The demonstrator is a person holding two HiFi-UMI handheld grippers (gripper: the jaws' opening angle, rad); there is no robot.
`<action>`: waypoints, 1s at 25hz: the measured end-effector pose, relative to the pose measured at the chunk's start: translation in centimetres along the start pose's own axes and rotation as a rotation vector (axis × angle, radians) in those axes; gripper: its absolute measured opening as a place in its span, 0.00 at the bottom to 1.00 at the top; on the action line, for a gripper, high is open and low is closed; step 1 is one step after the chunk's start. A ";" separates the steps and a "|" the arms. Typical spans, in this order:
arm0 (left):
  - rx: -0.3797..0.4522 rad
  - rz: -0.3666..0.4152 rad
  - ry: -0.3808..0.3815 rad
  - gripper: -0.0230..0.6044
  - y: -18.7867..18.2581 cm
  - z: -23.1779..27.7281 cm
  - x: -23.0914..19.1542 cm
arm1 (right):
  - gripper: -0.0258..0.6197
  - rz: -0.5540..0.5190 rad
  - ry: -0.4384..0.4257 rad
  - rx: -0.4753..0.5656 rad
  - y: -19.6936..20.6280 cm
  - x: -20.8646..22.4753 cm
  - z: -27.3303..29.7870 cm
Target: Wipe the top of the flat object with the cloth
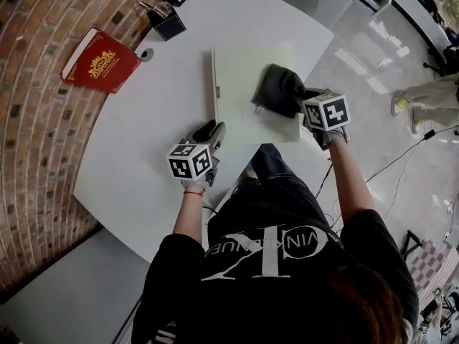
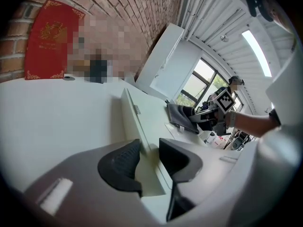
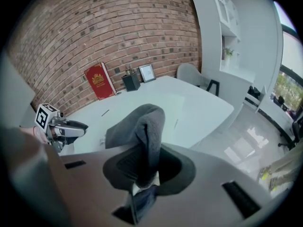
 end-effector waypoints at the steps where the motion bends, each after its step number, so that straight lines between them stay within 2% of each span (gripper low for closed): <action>1: -0.001 0.001 -0.002 0.26 0.0 0.0 0.0 | 0.12 0.005 0.012 0.003 0.2 0.3 -0.2; 5: 0.002 -0.014 -0.003 0.26 0.1 0.0 -0.1 | 0.12 0.031 0.059 0.000 1.4 1.5 -0.9; 9: 0.012 -0.069 0.010 0.26 0.1 0.0 -0.3 | 0.12 0.022 0.135 -0.008 2.1 2.4 -1.7; 11: 0.053 -0.091 0.007 0.24 0.1 -0.4 -0.3 | 0.12 -0.007 0.196 0.001 2.1 2.6 -2.5; 13: 0.132 -0.084 -0.016 0.21 -0.3 -1.2 -0.3 | 0.12 -0.047 0.244 0.034 1.6 2.5 -3.6; 16: 0.190 -0.057 -0.044 0.11 -0.8 -2.4 -0.5 | 0.12 -0.108 0.278 0.115 0.0 1.4 -5.7; 20: 0.203 -0.024 -0.081 0.09 -0.4 -3.9 -0.8 | 0.12 -0.182 0.215 0.217 -2.5 -2.0 -7.1; 25: 0.222 0.061 -0.111 0.05 -0.4 -5.9 -0.3 | 0.12 -0.226 0.031 0.321 -5.2 -7.9 -7.3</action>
Point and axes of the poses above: the fingertips, and each gripper's own axes: z forward along the fingers, x to its right, y out of its underside, the point moved 10 cm from there along -z, backward along the fingers, and after that the axes turned 1 degree about -x, right-handed, at the moved point
